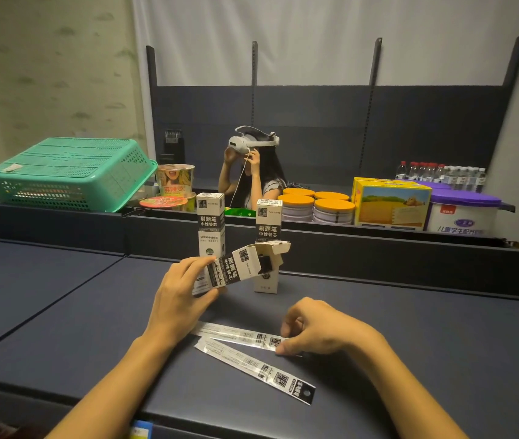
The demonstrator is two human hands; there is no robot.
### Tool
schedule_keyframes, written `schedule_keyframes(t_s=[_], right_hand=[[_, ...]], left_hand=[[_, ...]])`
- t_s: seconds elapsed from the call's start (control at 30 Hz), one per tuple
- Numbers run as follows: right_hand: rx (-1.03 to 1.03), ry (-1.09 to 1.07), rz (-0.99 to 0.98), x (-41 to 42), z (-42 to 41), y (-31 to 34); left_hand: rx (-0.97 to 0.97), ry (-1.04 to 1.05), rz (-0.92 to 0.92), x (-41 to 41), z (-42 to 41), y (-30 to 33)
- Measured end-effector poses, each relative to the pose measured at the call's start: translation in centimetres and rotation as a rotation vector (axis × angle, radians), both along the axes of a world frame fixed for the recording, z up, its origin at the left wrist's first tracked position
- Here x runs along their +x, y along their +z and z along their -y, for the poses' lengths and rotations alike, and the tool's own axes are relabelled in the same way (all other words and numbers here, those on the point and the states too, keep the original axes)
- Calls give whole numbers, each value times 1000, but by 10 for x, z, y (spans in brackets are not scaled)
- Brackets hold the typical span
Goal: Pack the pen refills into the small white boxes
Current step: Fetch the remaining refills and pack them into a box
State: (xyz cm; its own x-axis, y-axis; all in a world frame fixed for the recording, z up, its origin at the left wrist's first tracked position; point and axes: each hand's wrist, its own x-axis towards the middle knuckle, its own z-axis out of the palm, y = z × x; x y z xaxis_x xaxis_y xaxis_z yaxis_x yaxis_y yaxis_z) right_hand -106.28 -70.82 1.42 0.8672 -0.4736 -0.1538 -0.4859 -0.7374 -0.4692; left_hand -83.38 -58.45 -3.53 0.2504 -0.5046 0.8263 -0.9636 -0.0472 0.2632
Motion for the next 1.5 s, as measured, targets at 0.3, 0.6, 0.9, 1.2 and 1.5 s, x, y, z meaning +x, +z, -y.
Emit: schedule_keyframes(t_s=[0.3,0.6,0.9,1.2,1.5], right_hand=[[99,-2,150,-2,-4,6],[420,-49,812,-4,-8,15],[354,-326,1426,-16,0,31],[307,-469,1617,-22,-3,35],[336,-400,1590,-13,-10,33]], left_hand=[[-8,12,-17,0,0,1],[-14,7,-26,1,0,1],[-7,7,-37,1,0,1],[0,13,-34,-2,0,3],[8,5,-26,0,1,1]])
